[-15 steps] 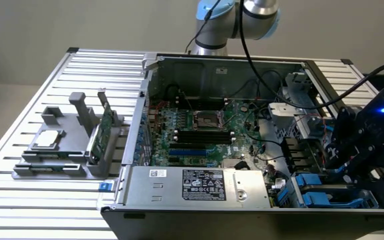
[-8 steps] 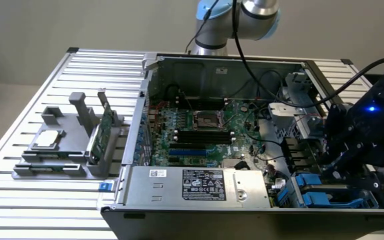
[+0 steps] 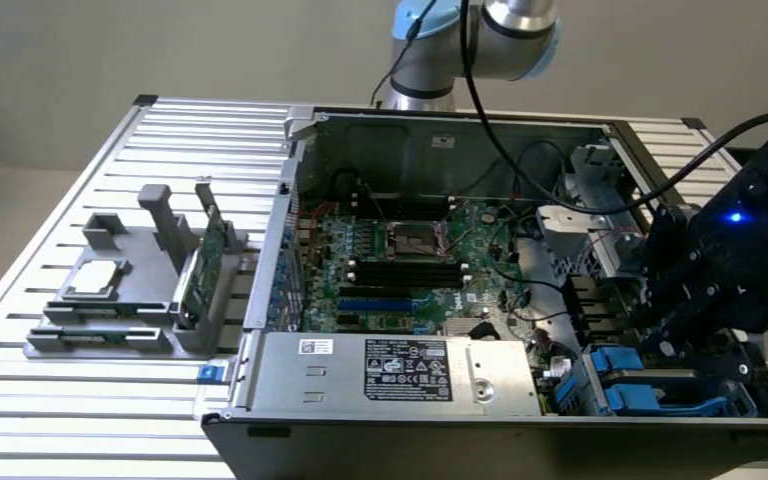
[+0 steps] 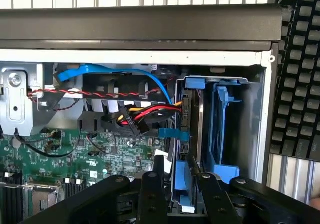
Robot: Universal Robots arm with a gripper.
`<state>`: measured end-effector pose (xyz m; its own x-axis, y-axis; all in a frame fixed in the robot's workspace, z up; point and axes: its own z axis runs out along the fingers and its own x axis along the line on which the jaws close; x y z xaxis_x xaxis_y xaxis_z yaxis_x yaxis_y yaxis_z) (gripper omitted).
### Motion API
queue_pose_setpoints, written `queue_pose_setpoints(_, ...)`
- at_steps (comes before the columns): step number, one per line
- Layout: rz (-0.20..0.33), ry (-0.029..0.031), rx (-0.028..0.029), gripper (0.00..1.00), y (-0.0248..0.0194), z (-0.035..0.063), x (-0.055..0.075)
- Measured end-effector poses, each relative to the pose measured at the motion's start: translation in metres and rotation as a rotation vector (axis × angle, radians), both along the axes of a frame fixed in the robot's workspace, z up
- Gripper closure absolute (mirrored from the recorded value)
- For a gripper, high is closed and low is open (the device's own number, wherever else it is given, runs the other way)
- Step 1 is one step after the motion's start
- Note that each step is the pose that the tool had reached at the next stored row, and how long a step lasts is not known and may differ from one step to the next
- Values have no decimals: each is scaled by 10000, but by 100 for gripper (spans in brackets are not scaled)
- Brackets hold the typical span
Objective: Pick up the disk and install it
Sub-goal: 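Insert the second disk wire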
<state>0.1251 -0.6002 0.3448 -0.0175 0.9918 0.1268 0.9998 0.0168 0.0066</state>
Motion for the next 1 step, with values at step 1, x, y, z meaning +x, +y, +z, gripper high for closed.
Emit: queue_pose_setpoints(1, 0, 0, 0, 69, 0, 0, 0)
